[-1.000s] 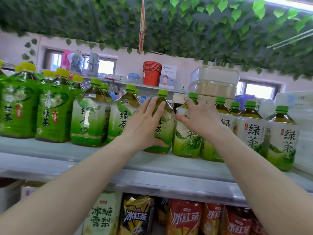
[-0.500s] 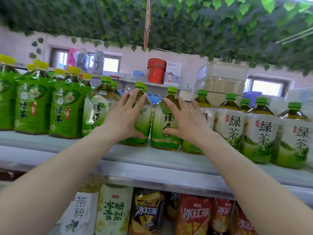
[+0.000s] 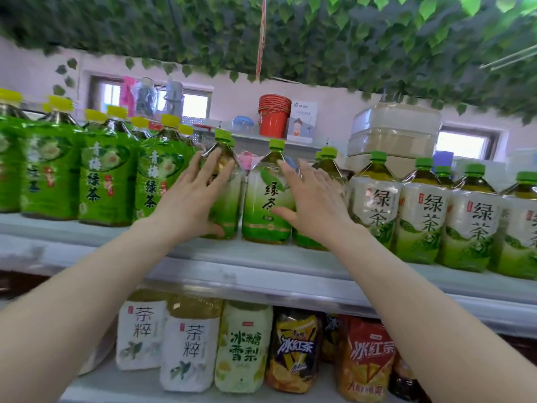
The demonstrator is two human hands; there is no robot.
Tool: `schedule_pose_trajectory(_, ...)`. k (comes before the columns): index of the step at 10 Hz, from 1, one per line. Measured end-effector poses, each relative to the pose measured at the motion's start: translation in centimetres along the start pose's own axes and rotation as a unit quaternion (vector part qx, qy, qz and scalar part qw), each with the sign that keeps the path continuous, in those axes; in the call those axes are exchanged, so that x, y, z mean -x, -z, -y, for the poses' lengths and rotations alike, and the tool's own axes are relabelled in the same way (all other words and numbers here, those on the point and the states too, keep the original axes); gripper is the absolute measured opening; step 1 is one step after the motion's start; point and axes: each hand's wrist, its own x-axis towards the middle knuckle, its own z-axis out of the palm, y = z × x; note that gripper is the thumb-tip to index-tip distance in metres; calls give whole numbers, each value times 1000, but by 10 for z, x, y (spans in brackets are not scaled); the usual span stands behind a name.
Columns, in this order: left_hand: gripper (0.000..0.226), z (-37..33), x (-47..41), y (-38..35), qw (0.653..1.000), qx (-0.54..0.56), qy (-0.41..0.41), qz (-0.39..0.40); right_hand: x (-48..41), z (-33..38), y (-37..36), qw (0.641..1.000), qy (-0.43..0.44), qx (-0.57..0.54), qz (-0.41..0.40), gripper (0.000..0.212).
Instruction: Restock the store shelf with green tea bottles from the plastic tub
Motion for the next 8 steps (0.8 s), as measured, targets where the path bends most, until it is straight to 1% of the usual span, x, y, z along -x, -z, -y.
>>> schedule_pose_trajectory(3, 128, 2, 2, 2, 1000, -2, -4, 3, -10, 17, -18, 999, -31, 33, 20, 95)
schedule_pose_trajectory(5, 123, 7, 2, 0, 1000, 3, -18, -11, -2, 25, -9, 998, -39, 42, 32, 89)
schedule_pose_trajectory(6, 107, 8, 7, 6, 999, 25, -37, -28, 11, 26, 2, 998, -21, 49, 34, 86)
schedule_pose_trajectory(7, 88, 5, 22, 20, 996, 36, -72, -47, 29, 26, 16, 998, 6, 56, 25, 83)
schedule_pose_trajectory(8, 73, 1, 39, 40, 994, 38, -93, -39, 48, 31, 37, 994, 30, 97, 43, 78)
